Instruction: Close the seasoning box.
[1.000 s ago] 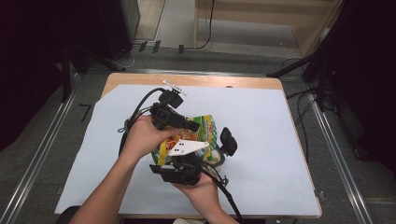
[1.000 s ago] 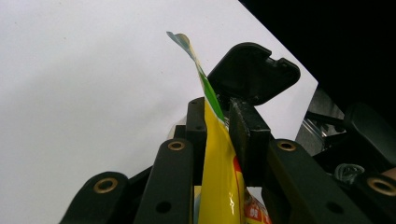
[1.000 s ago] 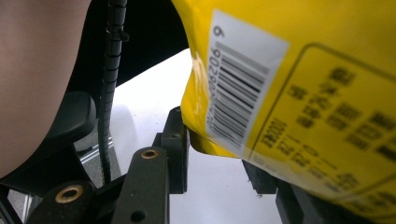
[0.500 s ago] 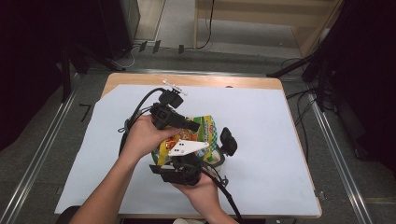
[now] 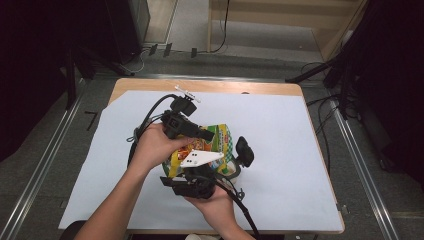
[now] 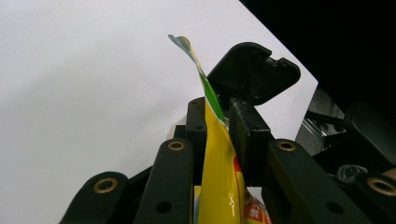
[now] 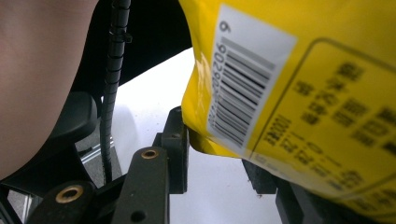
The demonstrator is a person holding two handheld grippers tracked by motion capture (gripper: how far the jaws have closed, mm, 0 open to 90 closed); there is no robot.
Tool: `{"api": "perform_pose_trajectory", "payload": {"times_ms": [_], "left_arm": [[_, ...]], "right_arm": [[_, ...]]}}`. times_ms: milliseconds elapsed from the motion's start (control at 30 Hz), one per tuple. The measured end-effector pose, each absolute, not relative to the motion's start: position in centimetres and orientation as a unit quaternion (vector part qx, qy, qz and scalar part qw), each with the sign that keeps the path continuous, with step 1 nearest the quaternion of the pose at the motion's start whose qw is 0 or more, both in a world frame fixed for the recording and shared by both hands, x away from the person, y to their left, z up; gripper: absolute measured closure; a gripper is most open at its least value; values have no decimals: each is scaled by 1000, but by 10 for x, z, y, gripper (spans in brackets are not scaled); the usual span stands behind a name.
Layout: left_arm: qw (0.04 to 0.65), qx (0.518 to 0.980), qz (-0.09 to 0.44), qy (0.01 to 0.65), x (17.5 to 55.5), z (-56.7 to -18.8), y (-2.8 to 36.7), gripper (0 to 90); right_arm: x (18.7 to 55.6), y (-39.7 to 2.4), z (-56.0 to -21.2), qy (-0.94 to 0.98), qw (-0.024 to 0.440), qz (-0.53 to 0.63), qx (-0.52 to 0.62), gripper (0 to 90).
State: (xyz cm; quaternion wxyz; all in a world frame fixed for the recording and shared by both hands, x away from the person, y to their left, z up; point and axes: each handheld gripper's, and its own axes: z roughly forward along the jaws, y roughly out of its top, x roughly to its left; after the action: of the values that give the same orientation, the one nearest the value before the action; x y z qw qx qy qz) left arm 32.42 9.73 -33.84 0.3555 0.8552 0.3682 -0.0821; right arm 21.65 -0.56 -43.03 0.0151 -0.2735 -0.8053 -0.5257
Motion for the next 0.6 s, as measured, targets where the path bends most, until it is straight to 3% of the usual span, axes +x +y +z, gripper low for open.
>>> {"api": "perform_pose_trajectory", "payload": {"times_ms": [600], "left_arm": [[354, 856, -83, 367, 325, -339, 96, 790]], "right_arm": [[216, -6, -430, -805, 14, -526, -275, 661]]}}
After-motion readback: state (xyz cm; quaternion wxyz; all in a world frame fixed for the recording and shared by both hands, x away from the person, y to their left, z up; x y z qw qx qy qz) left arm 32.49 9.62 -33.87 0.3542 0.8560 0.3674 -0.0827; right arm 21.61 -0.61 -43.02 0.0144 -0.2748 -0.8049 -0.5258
